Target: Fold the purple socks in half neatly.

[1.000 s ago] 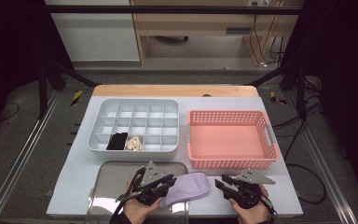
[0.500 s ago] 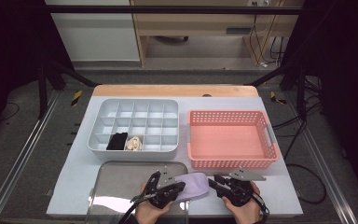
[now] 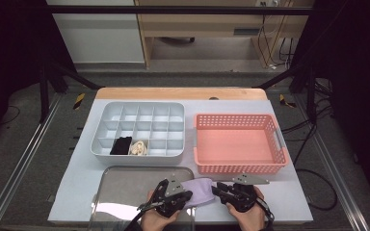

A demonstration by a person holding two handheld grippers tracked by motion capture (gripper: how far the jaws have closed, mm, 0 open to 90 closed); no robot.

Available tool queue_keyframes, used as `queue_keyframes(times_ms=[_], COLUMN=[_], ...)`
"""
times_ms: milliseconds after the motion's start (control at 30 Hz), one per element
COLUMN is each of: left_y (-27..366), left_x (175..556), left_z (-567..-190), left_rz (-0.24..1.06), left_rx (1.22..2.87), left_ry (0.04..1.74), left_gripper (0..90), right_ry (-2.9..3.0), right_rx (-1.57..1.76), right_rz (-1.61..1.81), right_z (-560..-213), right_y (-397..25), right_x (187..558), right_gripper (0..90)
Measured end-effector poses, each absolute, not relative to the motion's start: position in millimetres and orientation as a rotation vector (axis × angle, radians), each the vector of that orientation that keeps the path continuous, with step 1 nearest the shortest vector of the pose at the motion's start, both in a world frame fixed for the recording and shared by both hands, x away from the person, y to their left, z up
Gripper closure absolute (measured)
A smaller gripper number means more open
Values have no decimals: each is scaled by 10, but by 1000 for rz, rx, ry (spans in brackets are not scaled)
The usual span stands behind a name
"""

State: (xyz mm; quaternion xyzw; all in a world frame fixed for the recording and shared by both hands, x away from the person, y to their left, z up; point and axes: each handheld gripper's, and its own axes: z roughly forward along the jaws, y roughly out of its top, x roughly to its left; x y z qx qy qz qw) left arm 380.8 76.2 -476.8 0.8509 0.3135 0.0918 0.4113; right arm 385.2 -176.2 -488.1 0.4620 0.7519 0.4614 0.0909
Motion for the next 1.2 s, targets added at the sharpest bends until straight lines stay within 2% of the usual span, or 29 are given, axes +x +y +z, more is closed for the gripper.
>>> queue_keyframes(times_ms=[133,367,733,1200], left_y=[761,760,663,669], left_x=[3808,3807,3725,3742], left_z=[-4770,-4771,-4706,-4733], left_rz=[231,232,201,177], left_rx=[2142,2141,2129,2124], left_ry=[789,791,745,766], left_gripper=[878,878,865,872], right_ry=[2273,2291,2267,2280], right_rx=[1366,1367,1328,1295], right_rz=[1342,1337,1412,1694], right_z=[-4936,-4929,-4725,-4584], right_y=[-1701,-1664,-1634,-1493], right_x=[3856,3833,3787,3708], right_gripper=[707,850,858,859])
